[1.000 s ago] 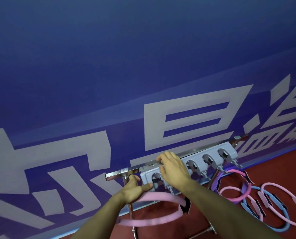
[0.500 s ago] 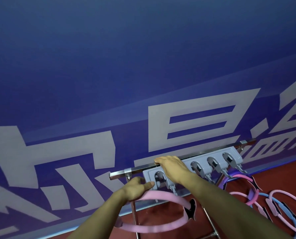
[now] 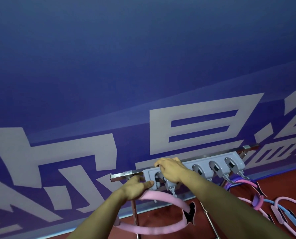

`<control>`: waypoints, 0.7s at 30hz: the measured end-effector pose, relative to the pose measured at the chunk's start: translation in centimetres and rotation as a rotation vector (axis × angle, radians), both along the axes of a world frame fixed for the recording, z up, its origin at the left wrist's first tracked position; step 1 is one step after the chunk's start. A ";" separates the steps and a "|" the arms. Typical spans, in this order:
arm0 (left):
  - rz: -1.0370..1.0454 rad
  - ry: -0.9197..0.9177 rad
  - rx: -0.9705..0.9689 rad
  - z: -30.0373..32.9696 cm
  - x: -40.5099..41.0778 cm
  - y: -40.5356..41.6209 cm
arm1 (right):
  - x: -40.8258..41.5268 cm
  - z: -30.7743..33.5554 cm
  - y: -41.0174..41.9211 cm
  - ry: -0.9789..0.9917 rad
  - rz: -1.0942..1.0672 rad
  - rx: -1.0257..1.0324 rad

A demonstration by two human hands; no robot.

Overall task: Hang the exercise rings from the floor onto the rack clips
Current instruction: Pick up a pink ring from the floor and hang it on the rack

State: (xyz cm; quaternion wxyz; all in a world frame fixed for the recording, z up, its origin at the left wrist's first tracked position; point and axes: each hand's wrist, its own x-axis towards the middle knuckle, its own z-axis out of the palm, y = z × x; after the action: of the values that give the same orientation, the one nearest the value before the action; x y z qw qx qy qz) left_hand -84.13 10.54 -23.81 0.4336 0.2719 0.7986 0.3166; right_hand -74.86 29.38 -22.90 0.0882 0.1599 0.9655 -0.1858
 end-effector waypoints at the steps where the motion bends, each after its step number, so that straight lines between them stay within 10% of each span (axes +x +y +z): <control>1: -0.003 -0.001 -0.005 0.0 0.0 0.0 | -0.1 0.1 0.0 -0.004 -0.006 -0.021; 21: -0.009 0.010 -0.004 -0.8 -0.5 0.0 | -0.3 0.1 1.3 0.034 -0.018 -0.227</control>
State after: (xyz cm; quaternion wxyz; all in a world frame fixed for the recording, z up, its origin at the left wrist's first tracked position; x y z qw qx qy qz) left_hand -84.66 10.58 -24.62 0.4316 0.2763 0.8001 0.3119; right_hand -75.14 30.66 -22.83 0.0875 0.1543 0.9381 -0.2973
